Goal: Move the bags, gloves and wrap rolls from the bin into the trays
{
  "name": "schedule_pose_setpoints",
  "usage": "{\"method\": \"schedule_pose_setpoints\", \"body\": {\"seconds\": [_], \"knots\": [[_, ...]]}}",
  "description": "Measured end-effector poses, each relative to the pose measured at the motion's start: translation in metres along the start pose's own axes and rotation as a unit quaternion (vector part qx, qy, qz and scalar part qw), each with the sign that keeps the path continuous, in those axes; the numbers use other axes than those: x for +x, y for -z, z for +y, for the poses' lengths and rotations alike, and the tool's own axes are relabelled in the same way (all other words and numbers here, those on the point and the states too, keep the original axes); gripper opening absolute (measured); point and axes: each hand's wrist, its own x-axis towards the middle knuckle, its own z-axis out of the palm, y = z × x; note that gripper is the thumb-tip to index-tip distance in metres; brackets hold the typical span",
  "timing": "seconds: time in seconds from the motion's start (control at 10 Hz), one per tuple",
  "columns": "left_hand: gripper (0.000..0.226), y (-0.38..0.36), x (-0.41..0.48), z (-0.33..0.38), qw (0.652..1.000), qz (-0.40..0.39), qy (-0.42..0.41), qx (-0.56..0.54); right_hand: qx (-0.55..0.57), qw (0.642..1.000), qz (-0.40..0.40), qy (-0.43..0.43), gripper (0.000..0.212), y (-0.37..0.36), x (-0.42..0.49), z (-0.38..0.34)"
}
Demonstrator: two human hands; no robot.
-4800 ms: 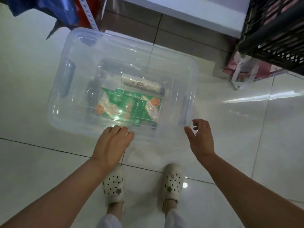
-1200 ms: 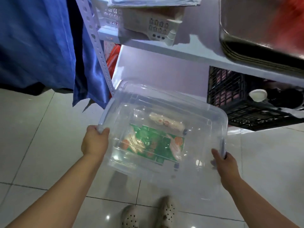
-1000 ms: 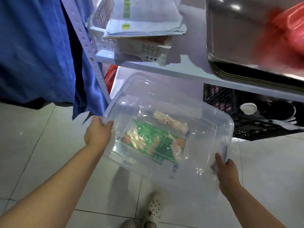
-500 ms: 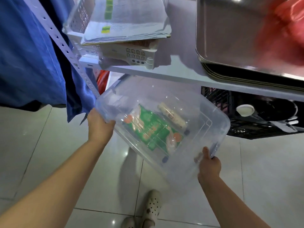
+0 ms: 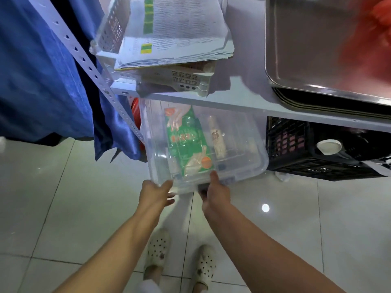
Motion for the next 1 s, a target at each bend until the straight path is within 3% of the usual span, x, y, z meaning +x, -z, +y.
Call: {"method": "schedule_pose_setpoints", "body": {"seconds": [0.1,0.3,0.5,0.7,0.9,1.0], "knots": [[0.013,0.015,0.027,0.022,0.997,0.020,-0.016,-0.071,0.002,0.996,-0.092,-0.018,0.012,-0.011,0.002,0.002],[0.010,0.033,0.074,0.069,0.994,0.040,-0.073,-0.072,-0.092,0.988,-0.102,0.070,0.012,-0.037,0.014,-0.018],[0.012,0.033,0.107,0.108,0.987,0.081,-0.107,-0.088,-0.222,0.950,-0.122,0.184,0.012,-0.071,0.025,-0.026],[0.024,0.028,0.131,0.123,0.989,0.086,-0.103,-0.062,-0.284,0.921,-0.095,0.247,0.021,-0.081,0.040,-0.041],[0.041,0.032,0.135,0.122,0.994,0.064,-0.092,0.015,-0.525,0.789,-0.045,0.317,0.019,-0.051,0.038,-0.048],[0.035,0.031,0.110,0.111,0.982,0.067,-0.134,0.116,-0.606,0.723,-0.018,0.330,0.021,-0.037,0.025,-0.051]]}}
